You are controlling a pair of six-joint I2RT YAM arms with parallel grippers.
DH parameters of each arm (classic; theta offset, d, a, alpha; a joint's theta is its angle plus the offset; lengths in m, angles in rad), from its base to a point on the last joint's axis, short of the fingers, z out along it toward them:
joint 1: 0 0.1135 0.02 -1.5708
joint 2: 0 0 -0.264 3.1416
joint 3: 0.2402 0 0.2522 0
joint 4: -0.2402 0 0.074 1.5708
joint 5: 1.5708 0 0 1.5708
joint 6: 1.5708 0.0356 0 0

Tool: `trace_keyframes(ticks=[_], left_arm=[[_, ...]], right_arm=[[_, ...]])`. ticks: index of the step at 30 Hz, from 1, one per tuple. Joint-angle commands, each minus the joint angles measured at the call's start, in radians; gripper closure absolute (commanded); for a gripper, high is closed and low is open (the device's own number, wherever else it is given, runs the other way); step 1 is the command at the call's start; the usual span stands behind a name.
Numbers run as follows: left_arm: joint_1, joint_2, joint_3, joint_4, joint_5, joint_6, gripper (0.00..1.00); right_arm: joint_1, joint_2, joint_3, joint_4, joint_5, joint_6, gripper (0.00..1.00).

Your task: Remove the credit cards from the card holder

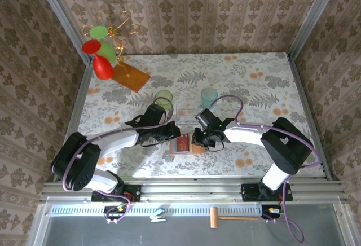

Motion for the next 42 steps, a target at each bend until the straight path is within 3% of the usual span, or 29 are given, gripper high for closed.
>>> trace_keyframes(ticks=[1,17,31,42], left_arm=[[-0.023,0.029,0.006,0.026,-0.005,-0.018,1.0],[-0.032,0.057,-0.04,0.014,-0.036,-0.002,1.0],[-0.025,0.047,-0.054,-0.01,-0.054,0.015,1.0],[-0.022,0.056,-0.063,0.009,-0.048,0.008,1.0]], right_arm=[[0.004,-0.036,0.03,-0.053,0.017,-0.016,0.89],[0.003,-0.043,0.039,0.062,-0.078,-0.035,0.81],[0.004,0.033,0.007,0.203,-0.172,0.01,0.81],[0.003,0.052,0.005,0.158,-0.152,0.001,0.81]])
